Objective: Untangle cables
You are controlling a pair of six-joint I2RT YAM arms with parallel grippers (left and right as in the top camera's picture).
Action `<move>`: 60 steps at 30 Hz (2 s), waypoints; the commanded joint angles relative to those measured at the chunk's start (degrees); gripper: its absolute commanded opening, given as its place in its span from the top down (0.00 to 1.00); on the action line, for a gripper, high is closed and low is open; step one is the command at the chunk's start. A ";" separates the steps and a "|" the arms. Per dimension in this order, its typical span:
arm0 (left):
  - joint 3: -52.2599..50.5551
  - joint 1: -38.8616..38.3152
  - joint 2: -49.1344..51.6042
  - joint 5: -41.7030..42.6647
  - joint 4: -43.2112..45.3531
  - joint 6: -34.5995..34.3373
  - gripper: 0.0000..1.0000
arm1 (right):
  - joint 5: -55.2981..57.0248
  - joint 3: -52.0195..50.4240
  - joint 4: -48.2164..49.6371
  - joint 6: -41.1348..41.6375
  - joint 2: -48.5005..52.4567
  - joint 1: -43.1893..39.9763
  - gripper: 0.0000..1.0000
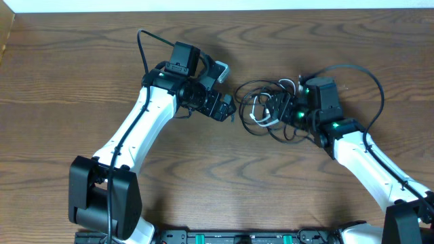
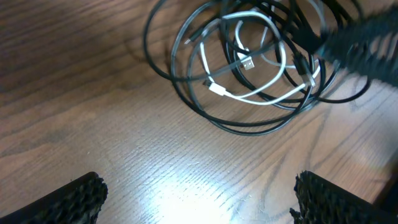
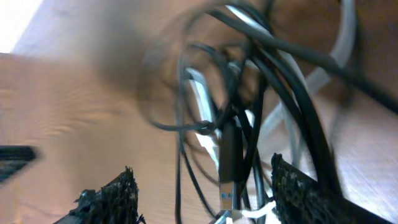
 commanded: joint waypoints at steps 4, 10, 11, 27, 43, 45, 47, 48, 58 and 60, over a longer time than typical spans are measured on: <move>-0.17 0.09 -0.55 -0.57 0.70 0.61 0.03 | 7.82 0.35 -11.39 -1.22 -0.76 1.36 0.35; -0.17 0.09 -0.55 -0.55 0.87 0.59 0.02 | -4.50 0.37 -8.85 -5.86 -0.79 2.19 0.43; -0.17 0.09 -0.55 -0.55 0.85 0.59 0.02 | -8.74 0.37 -6.80 -6.56 -0.79 2.34 0.44; -0.17 0.09 -0.55 -0.57 0.72 0.61 0.03 | -27.32 0.39 4.74 -8.90 -0.90 4.85 0.43; -0.17 0.09 -0.55 -3.34 1.14 0.59 0.02 | 20.24 0.37 8.07 -30.05 -0.50 4.85 0.07; -0.17 0.09 -0.55 -3.34 1.42 0.59 0.02 | 21.53 0.37 7.54 -30.84 0.68 4.50 0.07; -0.17 0.09 -0.55 -3.34 1.79 0.59 0.03 | 21.24 0.37 7.43 -30.99 2.78 4.24 0.06; -0.17 0.09 -0.55 -3.34 1.84 0.59 0.02 | 21.24 0.37 7.52 -30.99 3.91 4.24 0.06; -0.17 0.09 -0.55 -3.37 1.79 0.59 0.02 | 15.26 0.37 5.90 -28.74 9.86 4.24 0.63; -0.17 0.09 -0.55 -3.37 1.79 0.59 0.02 | 12.72 0.39 5.51 -27.74 8.70 4.22 0.78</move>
